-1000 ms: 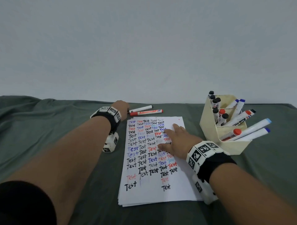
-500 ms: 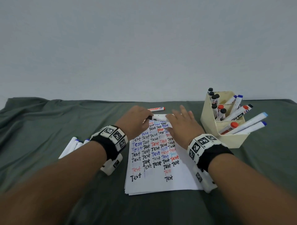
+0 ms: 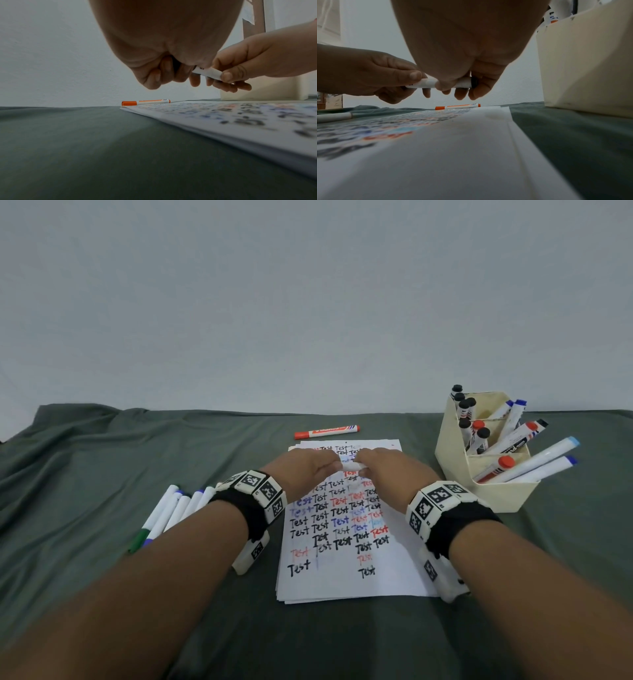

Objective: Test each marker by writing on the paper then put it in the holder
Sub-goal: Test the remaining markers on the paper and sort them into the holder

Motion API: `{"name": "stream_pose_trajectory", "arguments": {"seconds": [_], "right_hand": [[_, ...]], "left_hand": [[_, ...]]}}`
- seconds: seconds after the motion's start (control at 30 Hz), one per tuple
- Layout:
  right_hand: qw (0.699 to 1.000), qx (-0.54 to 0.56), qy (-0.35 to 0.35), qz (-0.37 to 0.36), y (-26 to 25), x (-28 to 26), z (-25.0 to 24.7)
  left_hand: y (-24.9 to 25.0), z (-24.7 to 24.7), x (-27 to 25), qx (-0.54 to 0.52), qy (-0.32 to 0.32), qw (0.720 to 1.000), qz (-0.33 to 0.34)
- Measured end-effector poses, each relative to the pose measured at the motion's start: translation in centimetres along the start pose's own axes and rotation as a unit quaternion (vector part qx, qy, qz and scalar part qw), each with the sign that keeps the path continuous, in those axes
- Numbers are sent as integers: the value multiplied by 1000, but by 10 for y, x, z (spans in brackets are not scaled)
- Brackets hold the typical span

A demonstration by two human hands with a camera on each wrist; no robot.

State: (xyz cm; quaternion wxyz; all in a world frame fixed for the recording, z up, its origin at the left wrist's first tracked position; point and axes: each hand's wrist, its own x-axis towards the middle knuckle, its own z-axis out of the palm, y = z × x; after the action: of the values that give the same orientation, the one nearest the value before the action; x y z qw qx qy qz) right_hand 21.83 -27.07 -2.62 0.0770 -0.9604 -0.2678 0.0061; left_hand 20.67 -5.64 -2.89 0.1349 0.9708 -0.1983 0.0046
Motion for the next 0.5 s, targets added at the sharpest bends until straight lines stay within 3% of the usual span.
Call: {"name": "stream_pose_trajectory", "arguments": {"seconds": [0.23, 0.43, 0.5], "right_hand": [[1000, 16, -20, 9, -1, 3, 3], [999, 18, -31, 25, -2, 1, 0], [998, -1, -39, 47, 0, -1, -1]], "left_hand": [[0, 0, -1, -26, -9, 999, -22], [-15, -4, -11, -59, -11, 993, -97], [-20, -1, -17, -67, 1, 986, -151]]}}
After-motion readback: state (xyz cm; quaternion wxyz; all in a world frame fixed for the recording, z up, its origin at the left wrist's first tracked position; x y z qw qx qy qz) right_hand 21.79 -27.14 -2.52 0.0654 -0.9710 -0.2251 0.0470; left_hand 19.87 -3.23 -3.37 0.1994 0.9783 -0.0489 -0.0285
